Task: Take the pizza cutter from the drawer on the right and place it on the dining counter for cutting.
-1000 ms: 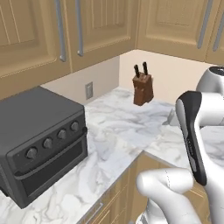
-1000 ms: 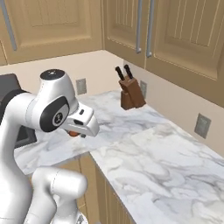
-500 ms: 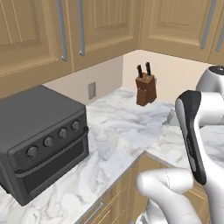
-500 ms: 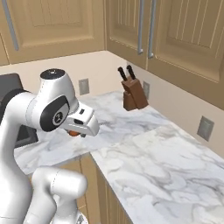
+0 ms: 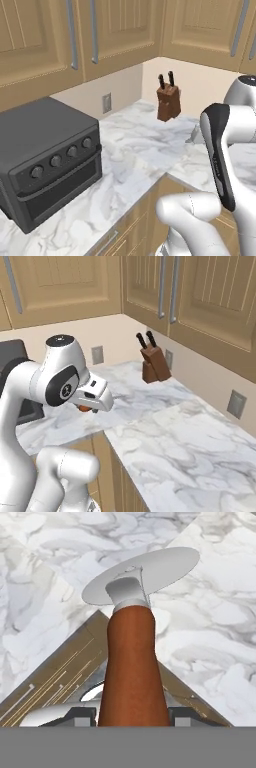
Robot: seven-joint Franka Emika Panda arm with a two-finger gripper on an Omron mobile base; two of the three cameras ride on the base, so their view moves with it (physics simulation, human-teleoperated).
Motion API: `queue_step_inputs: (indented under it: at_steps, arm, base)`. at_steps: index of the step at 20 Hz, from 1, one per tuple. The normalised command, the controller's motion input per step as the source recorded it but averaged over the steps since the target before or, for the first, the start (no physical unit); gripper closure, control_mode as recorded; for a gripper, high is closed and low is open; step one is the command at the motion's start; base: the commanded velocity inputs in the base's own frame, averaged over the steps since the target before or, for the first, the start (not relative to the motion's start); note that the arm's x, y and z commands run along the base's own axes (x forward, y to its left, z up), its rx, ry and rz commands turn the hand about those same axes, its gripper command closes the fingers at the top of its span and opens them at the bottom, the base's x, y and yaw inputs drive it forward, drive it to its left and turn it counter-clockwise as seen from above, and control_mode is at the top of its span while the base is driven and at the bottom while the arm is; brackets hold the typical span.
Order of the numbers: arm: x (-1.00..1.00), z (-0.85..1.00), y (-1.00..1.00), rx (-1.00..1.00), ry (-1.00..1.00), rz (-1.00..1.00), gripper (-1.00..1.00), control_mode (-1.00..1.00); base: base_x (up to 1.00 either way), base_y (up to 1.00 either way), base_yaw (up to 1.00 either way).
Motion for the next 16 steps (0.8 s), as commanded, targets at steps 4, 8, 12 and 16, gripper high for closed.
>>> queue_step_inputs:
  at_steps: [4,8,12,16]
  arm:
    - [0.0,0.0,0.0,0.0,0.0,0.0,1.0,1.0]
    - [0.0,0.0,0.0,0.0,0.0,0.0,1.0,1.0]
    - [0.0,0.0,0.0,0.0,0.0,0.0,1.0,1.0]
    - [0.0,0.0,0.0,0.0,0.0,0.0,1.0,1.0]
  base:
    - [0.2,1.0,0.0]
    - [0.0,0.99,-0.58]
    - [0.02,0.94,-0.67]
    - [-0.4,0.48,-0.83]
